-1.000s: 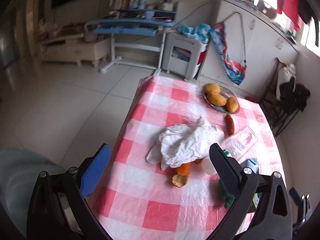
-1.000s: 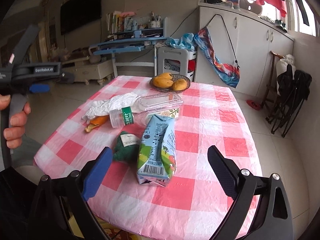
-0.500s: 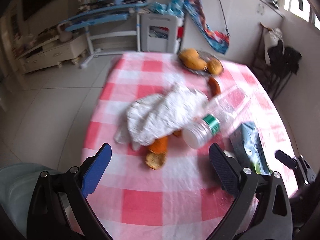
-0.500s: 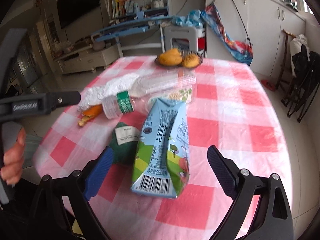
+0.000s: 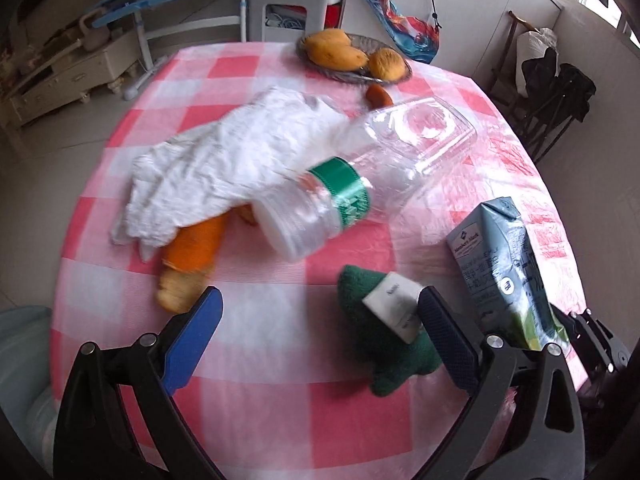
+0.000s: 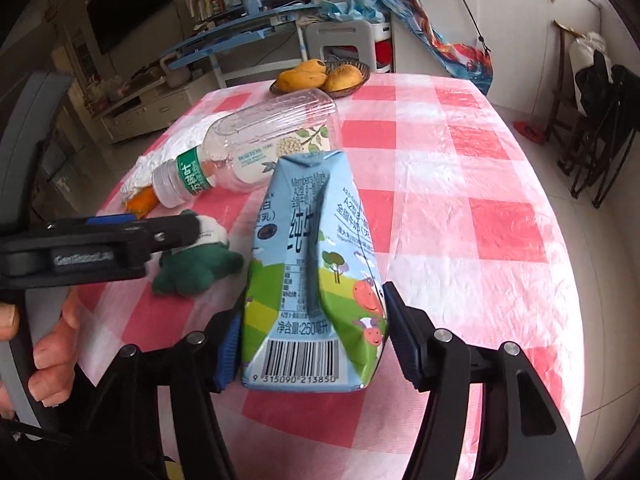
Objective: Collect trash
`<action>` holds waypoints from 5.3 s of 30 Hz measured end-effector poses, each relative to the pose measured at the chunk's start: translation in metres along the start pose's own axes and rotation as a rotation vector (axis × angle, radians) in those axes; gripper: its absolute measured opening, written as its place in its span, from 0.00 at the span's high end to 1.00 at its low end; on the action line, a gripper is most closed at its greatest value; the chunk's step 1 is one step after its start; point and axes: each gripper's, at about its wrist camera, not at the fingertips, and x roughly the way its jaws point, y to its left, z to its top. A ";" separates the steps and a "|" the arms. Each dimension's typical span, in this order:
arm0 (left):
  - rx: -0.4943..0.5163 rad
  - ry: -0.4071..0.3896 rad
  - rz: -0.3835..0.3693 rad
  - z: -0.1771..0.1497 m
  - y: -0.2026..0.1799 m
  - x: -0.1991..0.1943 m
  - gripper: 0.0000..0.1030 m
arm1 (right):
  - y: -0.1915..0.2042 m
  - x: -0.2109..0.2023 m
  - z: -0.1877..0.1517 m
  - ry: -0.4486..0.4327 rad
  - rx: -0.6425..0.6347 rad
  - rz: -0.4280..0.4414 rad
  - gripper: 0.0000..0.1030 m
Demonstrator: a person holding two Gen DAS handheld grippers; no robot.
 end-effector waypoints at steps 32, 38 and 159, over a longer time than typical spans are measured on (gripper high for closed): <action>-0.067 -0.415 0.068 0.011 0.043 -0.118 0.65 | -0.009 -0.032 0.017 -0.140 0.267 0.563 0.42; -0.078 -0.431 0.081 0.011 0.046 -0.121 0.65 | 0.006 -0.031 0.014 -0.111 0.208 0.593 0.42; 0.010 -0.484 0.243 -0.114 0.032 -0.192 0.12 | 0.018 -0.112 -0.012 -0.343 0.079 0.069 0.18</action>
